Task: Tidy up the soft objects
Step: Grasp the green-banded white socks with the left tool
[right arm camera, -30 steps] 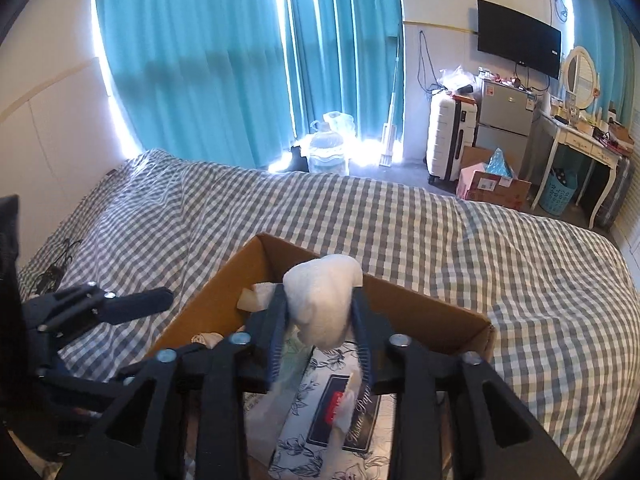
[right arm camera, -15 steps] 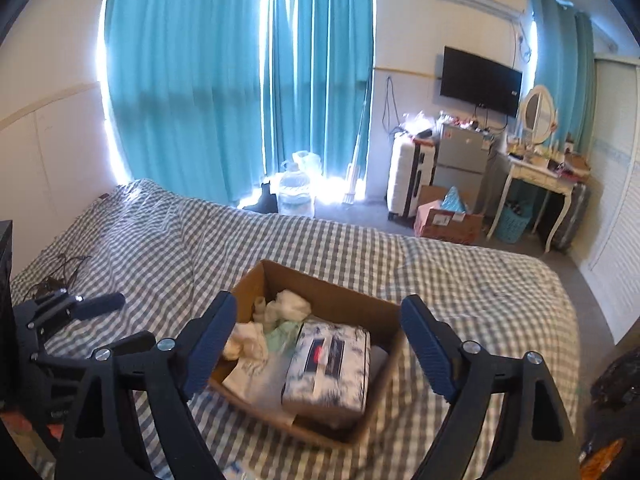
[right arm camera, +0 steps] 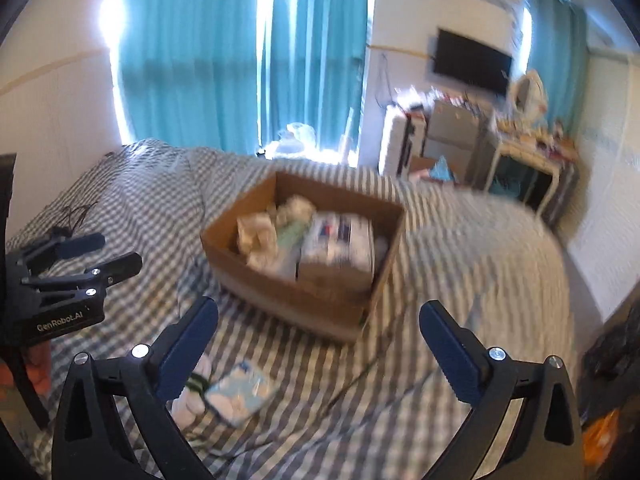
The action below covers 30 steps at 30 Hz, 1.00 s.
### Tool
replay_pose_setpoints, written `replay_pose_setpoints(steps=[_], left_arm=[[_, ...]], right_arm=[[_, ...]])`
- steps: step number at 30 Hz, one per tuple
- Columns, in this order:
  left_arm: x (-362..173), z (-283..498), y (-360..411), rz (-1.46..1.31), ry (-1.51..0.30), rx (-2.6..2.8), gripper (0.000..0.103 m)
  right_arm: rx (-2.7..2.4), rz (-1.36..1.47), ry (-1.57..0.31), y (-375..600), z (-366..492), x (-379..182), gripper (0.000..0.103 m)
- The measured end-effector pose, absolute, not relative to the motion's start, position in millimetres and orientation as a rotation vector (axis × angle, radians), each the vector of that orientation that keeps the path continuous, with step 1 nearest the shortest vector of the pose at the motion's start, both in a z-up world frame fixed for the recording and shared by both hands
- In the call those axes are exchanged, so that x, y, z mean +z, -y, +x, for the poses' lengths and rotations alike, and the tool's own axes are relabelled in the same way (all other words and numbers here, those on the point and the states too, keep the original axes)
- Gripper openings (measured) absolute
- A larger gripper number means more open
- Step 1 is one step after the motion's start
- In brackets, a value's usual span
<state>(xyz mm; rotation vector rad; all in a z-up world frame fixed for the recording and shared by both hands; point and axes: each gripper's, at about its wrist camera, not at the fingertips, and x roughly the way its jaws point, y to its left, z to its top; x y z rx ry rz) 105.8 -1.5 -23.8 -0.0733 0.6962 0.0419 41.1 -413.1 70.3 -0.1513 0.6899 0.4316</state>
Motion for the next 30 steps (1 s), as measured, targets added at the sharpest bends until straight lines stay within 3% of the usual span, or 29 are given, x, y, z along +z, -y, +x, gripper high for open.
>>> replay_pose_setpoints(steps=[7, 20, 24, 26, 30], left_arm=[[-115, 107, 14, -0.141, -0.855, 0.003, 0.071], [-151, 97, 37, -0.055, -0.904, -0.107, 0.067], [-157, 97, 34, -0.107, -0.940, -0.174, 0.042], [-159, 98, 35, -0.118, -0.959, -0.193, 0.036], [-158, 97, 33, -0.136, -0.960, -0.214, 0.032]], right_arm=[[0.367, -0.142, -0.778, 411, 33, -10, 0.101], [0.327, -0.146, -0.824, 406, 42, -33, 0.101], [0.325, -0.150, -0.828, 406, 42, -35, 0.101], [0.327, -0.149, -0.829, 406, 42, -35, 0.101], [0.329, -0.149, -0.832, 406, 42, -36, 0.101]])
